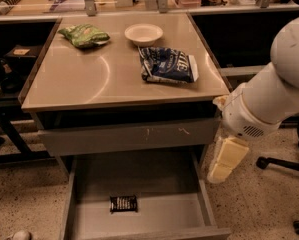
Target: Pick rxbar chocolate from middle drawer and place on counter
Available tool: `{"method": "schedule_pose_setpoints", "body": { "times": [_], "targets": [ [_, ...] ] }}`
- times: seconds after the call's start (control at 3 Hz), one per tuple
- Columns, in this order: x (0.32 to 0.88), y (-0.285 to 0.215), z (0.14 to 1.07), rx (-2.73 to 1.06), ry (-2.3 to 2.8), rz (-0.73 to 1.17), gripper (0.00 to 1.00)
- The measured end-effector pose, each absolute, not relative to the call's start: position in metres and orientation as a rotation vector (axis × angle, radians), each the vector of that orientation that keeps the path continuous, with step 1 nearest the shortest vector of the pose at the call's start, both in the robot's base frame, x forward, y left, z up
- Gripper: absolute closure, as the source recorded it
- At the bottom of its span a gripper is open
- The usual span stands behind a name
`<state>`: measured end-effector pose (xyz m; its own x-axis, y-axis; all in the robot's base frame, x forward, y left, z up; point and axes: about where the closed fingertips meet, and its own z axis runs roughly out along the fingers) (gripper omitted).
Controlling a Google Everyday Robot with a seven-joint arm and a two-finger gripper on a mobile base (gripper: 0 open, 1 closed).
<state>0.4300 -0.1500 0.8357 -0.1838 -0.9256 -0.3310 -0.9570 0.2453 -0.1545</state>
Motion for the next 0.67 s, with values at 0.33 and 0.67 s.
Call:
{"method": "schedule_pose_setpoints", "body": {
  "times": [0.33,0.67],
  "targets": [
    [0.43,-0.127,0.789,-1.71,2.157,0.212,0.0],
    [0.442,-0.104,0.75,-1.7,2.136,0.279,0.0]
  ]
}}
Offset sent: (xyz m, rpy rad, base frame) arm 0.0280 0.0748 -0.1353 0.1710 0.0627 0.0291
